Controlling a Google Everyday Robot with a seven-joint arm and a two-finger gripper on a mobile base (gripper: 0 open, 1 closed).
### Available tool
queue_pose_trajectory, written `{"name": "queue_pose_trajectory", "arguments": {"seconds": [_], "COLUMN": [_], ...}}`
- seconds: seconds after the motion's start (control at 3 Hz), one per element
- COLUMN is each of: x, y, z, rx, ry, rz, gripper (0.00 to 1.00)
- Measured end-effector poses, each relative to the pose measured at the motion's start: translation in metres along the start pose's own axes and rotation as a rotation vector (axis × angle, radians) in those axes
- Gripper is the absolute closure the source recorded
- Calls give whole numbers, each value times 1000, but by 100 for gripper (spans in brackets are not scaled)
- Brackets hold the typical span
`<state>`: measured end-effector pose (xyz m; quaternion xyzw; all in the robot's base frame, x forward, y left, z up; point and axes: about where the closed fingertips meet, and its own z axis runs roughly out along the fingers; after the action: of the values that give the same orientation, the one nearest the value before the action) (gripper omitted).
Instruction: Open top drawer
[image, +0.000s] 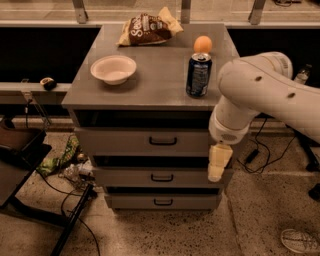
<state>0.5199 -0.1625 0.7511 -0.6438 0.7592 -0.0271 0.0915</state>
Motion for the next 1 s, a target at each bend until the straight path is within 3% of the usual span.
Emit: {"name": "queue_pose_trajectory", "arguments": {"seconds": [0.67,1.0], "x": [-1,1], "y": [-29,-41], "z": [23,44], "rx": [-4,-15], "ry": [92,102], "rz": [45,79], "gripper": [0,0]}}
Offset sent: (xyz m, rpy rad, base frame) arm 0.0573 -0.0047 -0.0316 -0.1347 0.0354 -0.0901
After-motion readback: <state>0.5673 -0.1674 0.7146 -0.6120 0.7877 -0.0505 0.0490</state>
